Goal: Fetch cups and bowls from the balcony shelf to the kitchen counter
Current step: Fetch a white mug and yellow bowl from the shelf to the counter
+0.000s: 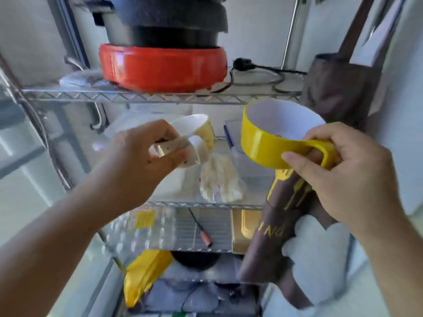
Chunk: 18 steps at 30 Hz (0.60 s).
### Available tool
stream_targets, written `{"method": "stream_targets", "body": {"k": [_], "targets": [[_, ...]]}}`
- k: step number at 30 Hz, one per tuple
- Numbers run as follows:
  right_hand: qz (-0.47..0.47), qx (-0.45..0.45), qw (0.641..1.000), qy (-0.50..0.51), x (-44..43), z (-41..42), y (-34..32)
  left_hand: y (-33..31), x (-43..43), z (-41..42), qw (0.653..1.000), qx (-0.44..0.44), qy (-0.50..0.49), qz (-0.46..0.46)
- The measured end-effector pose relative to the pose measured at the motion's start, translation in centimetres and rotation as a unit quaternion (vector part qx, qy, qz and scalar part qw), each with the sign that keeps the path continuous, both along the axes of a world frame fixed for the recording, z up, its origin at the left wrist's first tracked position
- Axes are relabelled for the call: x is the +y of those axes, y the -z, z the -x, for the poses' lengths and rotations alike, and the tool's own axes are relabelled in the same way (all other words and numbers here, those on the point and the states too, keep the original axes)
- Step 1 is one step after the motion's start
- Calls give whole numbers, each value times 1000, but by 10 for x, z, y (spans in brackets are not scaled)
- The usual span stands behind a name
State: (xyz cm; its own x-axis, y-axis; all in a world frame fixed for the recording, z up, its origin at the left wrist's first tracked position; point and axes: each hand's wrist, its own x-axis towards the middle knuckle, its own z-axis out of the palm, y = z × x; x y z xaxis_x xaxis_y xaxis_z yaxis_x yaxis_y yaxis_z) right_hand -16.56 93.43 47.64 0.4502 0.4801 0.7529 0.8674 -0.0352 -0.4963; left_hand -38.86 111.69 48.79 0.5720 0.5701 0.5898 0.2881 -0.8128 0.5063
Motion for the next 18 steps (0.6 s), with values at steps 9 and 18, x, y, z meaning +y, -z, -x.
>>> {"method": "stream_targets", "body": {"k": [9, 18], "targets": [[64, 129, 990, -1, -76, 37, 136, 141, -63, -10, 984, 77, 30, 156], [78, 239, 965, 71, -178, 70, 195, 204, -134, -34, 945, 182, 161, 219]]}}
